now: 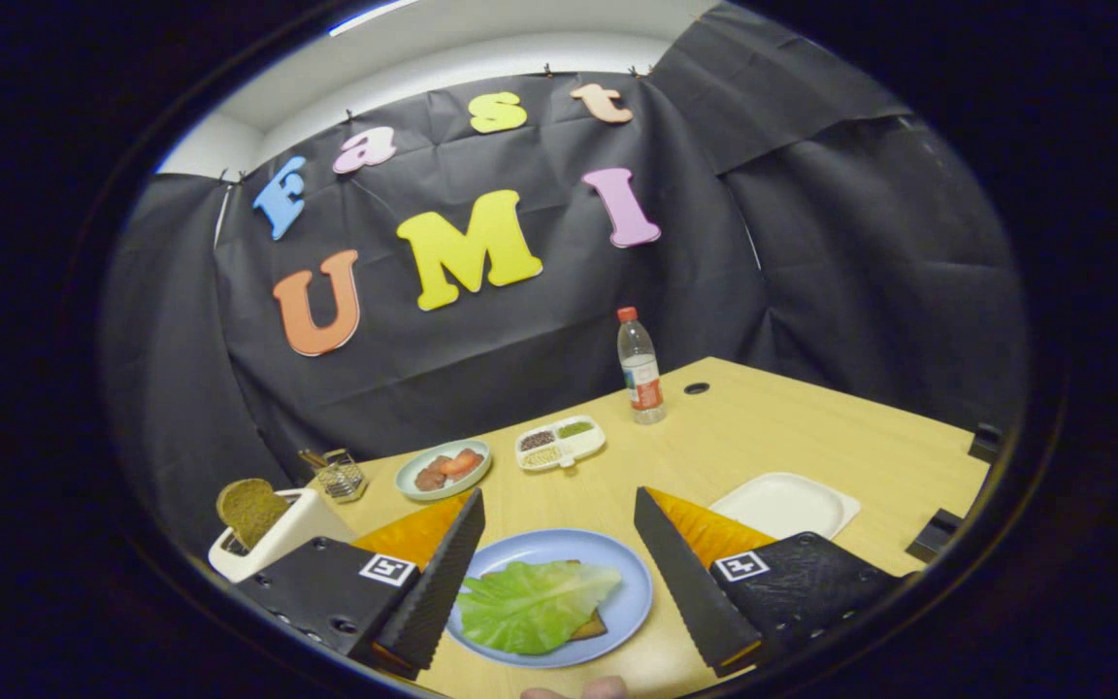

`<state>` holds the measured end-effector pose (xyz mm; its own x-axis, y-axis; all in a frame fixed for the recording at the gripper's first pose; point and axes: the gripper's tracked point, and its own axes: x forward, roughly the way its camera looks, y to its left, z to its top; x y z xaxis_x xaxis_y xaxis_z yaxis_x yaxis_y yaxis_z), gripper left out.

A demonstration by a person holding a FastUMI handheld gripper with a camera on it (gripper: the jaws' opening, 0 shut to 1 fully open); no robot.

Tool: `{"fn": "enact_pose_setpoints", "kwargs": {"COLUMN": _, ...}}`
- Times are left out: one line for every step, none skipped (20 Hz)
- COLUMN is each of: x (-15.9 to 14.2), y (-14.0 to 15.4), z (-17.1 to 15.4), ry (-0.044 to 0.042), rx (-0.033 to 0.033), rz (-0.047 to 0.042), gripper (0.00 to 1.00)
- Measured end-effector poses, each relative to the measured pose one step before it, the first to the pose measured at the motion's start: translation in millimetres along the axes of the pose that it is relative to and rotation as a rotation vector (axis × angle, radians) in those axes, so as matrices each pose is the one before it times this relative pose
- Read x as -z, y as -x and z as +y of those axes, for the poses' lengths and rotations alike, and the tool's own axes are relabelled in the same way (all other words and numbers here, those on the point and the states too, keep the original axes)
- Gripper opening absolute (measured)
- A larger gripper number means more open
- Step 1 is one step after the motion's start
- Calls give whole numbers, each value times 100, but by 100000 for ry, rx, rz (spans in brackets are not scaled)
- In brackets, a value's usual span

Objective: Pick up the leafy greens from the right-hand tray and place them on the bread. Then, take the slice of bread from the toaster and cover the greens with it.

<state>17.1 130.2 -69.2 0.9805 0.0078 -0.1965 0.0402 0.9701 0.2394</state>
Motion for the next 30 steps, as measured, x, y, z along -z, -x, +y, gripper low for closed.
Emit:
{"fn": "enact_pose_setpoints", "kwargs": {"x": -797, "y": 896, "z": 1353, "ry": 4614, "rx": -727, "rz": -1701, "gripper": 96}}
{"fn": "enact_pose_setpoints", "kwargs": {"x": -1102, "y": 916, "z": 1734, "ry": 3792, "rx": -1538, "rz": -2595, "gripper": 96}}
{"fn": "enact_pose_setpoints", "kwargs": {"x": -1024, "y": 861, "z": 1786, "ry": 2986, "rx": -1909, "rz": -2634, "gripper": 96}}
{"fn": "enact_pose_setpoints", "kwargs": {"x": -865, "y": 632, "z": 1978, "ry": 2258, "rx": -2263, "rz": -1827, "gripper": 96}}
{"fn": "enact_pose_setpoints", "kwargs": {"x": -475, "y": 503, "z": 1882, "ry": 1611, "rx": -2446, "rz": -1585, "gripper": 96}}
{"fn": "enact_pose_setpoints", "kwargs": {"x": -402, "y": 220, "z": 1833, "ry": 1161, "rx": -2093, "rz": -821, "gripper": 96}}
{"fn": "enact_pose_setpoints", "kwargs": {"x": -45, "y": 169, "z": 1637, "ry": 462, "rx": -1704, "rz": -634, "gripper": 95}}
{"fn": "enact_pose_setpoints", "kwargs": {"x": 84, "y": 72, "z": 1620, "ry": -319, "rx": -1203, "rz": 83, "gripper": 96}}
{"fn": "enact_pose_setpoints", "kwargs": {"x": 414, "y": -31, "z": 1716, "ry": -345, "rx": -1822, "rz": 740, "gripper": 96}}
{"fn": "enact_pose_setpoints", "kwargs": {"x": 475, "y": -48, "z": 1840, "ry": 349, "rx": -2054, "rz": 933, "gripper": 96}}
{"fn": "enact_pose_setpoints", "kwargs": {"x": 458, "y": -83, "z": 1794, "ry": 775, "rx": -1678, "rz": 599, "gripper": 96}}
{"fn": "enact_pose_setpoints", "kwargs": {"x": 460, "y": -252, "z": 1739, "ry": 1245, "rx": -1568, "rz": 553, "gripper": 96}}
{"fn": "enact_pose_setpoints", "kwargs": {"x": 681, "y": -459, "z": 1535, "ry": 1058, "rx": -1572, "rz": 1234, "gripper": 95}}
{"fn": "enact_pose_setpoints", "kwargs": {"x": 783, "y": -548, "z": 1419, "ry": 220, "rx": -1219, "rz": 2035, "gripper": 96}}
{"fn": "enact_pose_setpoints", "kwargs": {"x": 735, "y": -706, "z": 868, "ry": 216, "rx": -134, "rz": 1986, "gripper": 96}}
{"fn": "enact_pose_setpoints", "kwargs": {"x": 561, "y": -639, "z": 611, "ry": 189, "rx": 532, "rz": 1447, "gripper": 96}}
{"fn": "enact_pose_setpoints", "kwargs": {"x": 301, "y": -555, "z": 657, "ry": 154, "rx": 240, "rz": 953, "gripper": 96}}
{"fn": "enact_pose_setpoints", "kwargs": {"x": 312, "y": -482, "z": 336, "ry": 282, "rx": 761, "rz": 1035, "gripper": 96}}
{"fn": "enact_pose_setpoints", "kwargs": {"x": 393, "y": -451, "z": 323, "ry": -110, "rx": 337, "rz": 1322, "gripper": 96}}
{"fn": "enact_pose_setpoints", "kwargs": {"x": 244, "y": -431, "z": 157, "ry": -197, "rx": 323, "rz": 873, "gripper": 96}}
{"fn": "enact_pose_setpoints", "kwargs": {"x": 38, "y": -447, "z": -123, "ry": 314, "rx": 1325, "rz": 647, "gripper": 96}}
{"fn": "enact_pose_setpoints", "kwargs": {"x": 95, "y": -554, "z": -242, "ry": -125, "rx": 1596, "rz": 861, "gripper": 96}}
{"fn": "enact_pose_setpoints", "kwargs": {"x": 363, "y": -466, "z": -34, "ry": -577, "rx": 1005, "rz": 1672, "gripper": 95}}
{"fn": "enact_pose_setpoints", "kwargs": {"x": 348, "y": -477, "z": 96, "ry": -749, "rx": 149, "rz": 1678, "gripper": 91}}
{"fn": "enact_pose_setpoints", "kwargs": {"x": 366, "y": -357, "z": 135, "ry": -979, "rx": -251, "rz": 1633, "gripper": 86}}
{"fn": "enact_pose_setpoints", "kwargs": {"x": 228, "y": -342, "z": 136, "ry": -1159, "rx": -458, "rz": 1263, "gripper": 82}}
{"fn": "enact_pose_setpoints", "kwargs": {"x": 258, "y": -394, "z": 9, "ry": -80, "rx": -495, "rz": 1568, "gripper": 77}}
{"fn": "enact_pose_setpoints", "kwargs": {"x": 83, "y": -402, "z": 185, "ry": -135, "rx": -764, "rz": 911, "gripper": 75}}
{"fn": "enact_pose_setpoints", "kwargs": {"x": 64, "y": 50, "z": -116, "ry": 105, "rx": 218, "rz": 710, "gripper": 68}}
{"fn": "enact_pose_setpoints", "kwargs": {"x": 4, "y": -373, "z": -172, "ry": -179, "rx": 712, "rz": 85, "gripper": 61}}
